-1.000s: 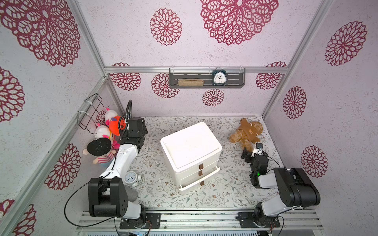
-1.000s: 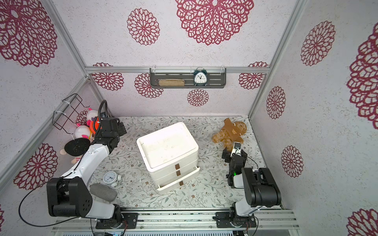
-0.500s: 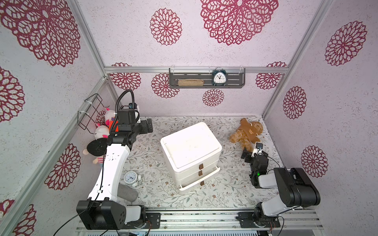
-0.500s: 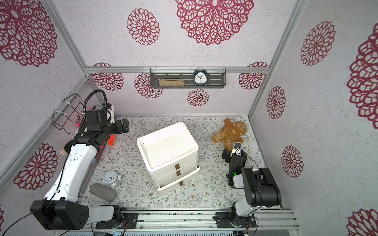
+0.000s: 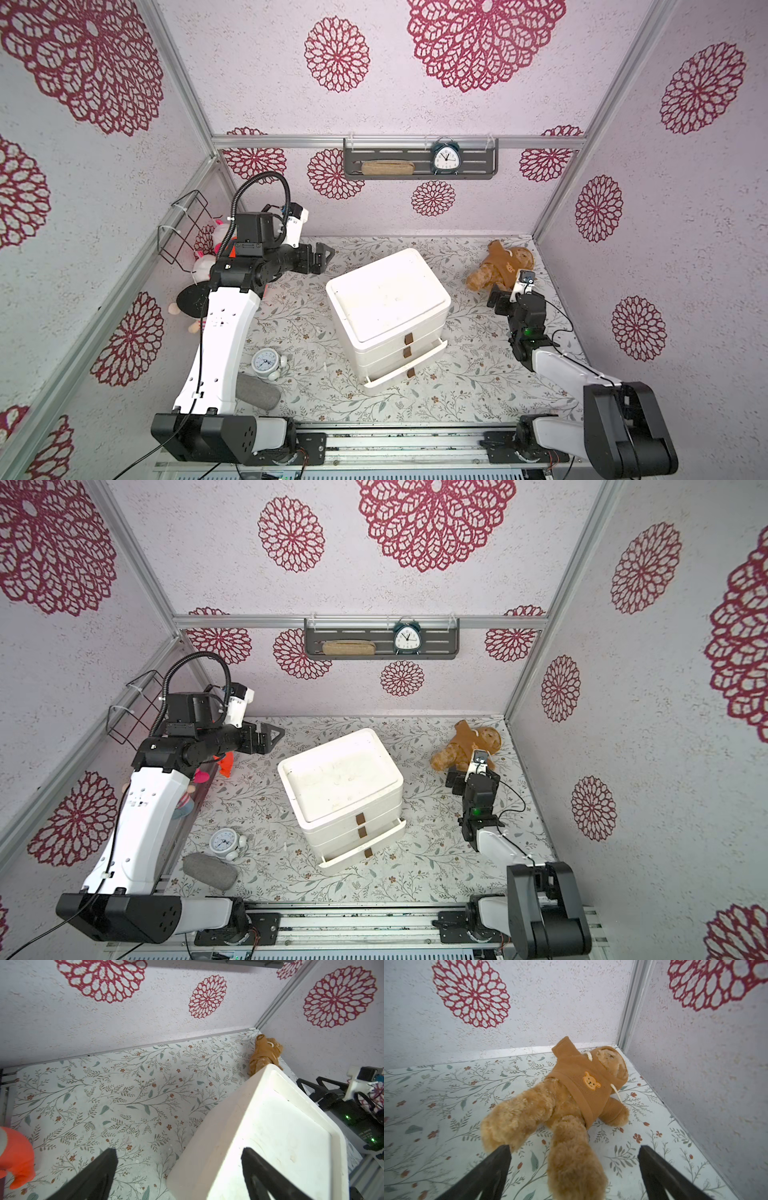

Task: Take the microphone out of the drawer
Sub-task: Adjust the storage box at the center of the board.

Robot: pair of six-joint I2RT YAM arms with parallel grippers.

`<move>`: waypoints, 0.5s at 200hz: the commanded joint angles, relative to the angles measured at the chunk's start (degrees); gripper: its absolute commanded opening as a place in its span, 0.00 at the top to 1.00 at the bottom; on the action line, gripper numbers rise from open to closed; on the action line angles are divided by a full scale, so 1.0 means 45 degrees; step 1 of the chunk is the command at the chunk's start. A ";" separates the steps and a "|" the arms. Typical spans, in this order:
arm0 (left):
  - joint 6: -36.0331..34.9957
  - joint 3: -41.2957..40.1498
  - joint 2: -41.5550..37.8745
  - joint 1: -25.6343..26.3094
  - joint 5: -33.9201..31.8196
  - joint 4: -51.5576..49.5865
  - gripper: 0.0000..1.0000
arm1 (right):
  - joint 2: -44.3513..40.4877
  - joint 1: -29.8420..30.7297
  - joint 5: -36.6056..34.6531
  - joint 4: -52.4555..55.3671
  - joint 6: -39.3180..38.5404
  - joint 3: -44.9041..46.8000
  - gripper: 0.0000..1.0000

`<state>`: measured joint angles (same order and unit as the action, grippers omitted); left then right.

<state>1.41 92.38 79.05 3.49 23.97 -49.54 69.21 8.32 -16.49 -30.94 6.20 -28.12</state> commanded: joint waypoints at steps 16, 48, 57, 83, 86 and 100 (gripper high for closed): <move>-0.0662 0.0755 0.0629 0.0816 0.0153 -0.0927 0.03 | -0.1619 0.1370 -0.0388 0.4161 0.1162 -0.0822 0.01; -0.0878 0.1045 0.1021 0.1501 -0.0077 -0.1078 0.03 | -0.3024 0.2370 0.0589 0.5161 0.1786 -0.0651 0.01; -0.0952 0.1180 0.1202 0.1669 -0.0195 -0.1243 0.03 | -0.3339 0.2700 0.0832 0.5358 0.1886 -0.0593 0.01; -0.1127 0.1593 0.1774 0.2134 -0.0593 -0.1703 0.03 | -0.3884 0.3672 0.1285 0.5544 0.2315 -0.0374 0.01; -0.1147 0.1636 0.1820 0.2162 -0.0640 -0.1750 0.03 | -0.3943 0.3793 0.1341 0.5491 0.2346 -0.0314 0.01; -0.1260 0.1800 0.2087 0.2419 -0.0839 -0.1881 0.03 | -0.4160 0.4310 0.1496 0.5020 0.2472 -0.0002 0.01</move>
<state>-1.52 98.50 86.59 12.58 22.04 -55.59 52.42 24.25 -12.25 -7.92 14.33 -29.82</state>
